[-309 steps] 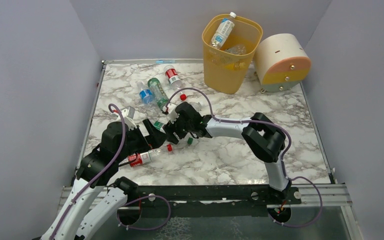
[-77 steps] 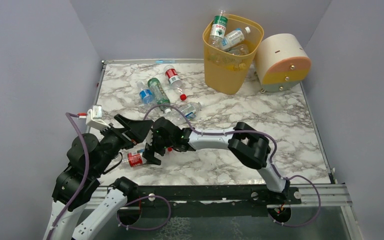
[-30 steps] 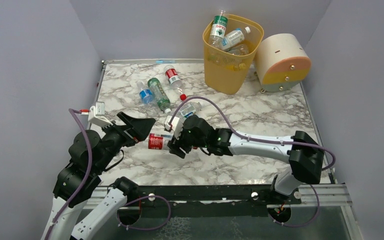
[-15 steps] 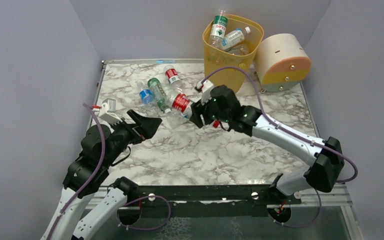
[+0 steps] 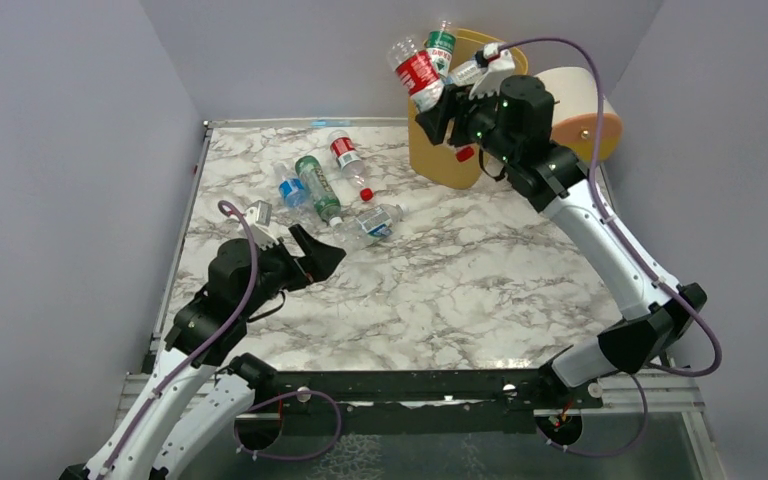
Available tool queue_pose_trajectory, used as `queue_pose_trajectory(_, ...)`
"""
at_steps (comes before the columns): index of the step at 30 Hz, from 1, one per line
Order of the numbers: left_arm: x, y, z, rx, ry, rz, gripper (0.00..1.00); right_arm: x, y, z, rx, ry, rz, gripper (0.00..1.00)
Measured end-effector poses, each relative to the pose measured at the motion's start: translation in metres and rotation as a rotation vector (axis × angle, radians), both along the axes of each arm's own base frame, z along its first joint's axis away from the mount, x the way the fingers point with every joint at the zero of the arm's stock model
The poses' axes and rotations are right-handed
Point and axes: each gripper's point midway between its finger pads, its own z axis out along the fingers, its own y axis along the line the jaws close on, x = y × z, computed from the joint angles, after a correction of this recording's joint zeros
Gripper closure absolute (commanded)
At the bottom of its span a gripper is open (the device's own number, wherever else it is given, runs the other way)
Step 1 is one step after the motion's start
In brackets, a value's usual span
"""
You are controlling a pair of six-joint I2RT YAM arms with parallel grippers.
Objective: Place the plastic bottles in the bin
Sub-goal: Place the plastic bottle in the trash bin.
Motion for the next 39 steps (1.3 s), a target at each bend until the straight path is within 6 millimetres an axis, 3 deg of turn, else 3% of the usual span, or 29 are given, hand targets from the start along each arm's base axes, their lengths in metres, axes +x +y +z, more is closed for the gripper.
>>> queue_pose_trajectory(6, -0.003, -0.004, -0.032, 0.019, 0.061, -0.023, 0.01, 0.070, -0.041, 0.019, 0.110, -0.021, -0.118, 0.43)
queue_pose_trajectory(10, -0.006, -0.004, -0.033, 0.011, 0.063, -0.031, 0.01, 0.116, -0.061, 0.019, 0.156, -0.042, -0.160, 0.42)
queue_pose_trajectory(16, -0.007, -0.006, -0.027, -0.009, 0.044, -0.041, 0.01, 0.158, -0.066, 0.019, 0.181, -0.086, -0.162, 0.42)
queue_pose_trajectory(29, -0.007, -0.008, -0.030, -0.009, 0.055, -0.046, 0.01, 0.213, -0.107, -0.011, 0.204, -0.114, -0.202, 0.42)
queue_pose_trajectory(39, -0.003, -0.010, -0.038, 0.010, 0.088, -0.045, 0.01, 0.228, -0.092, -0.033, 0.182, -0.121, -0.129, 0.34)
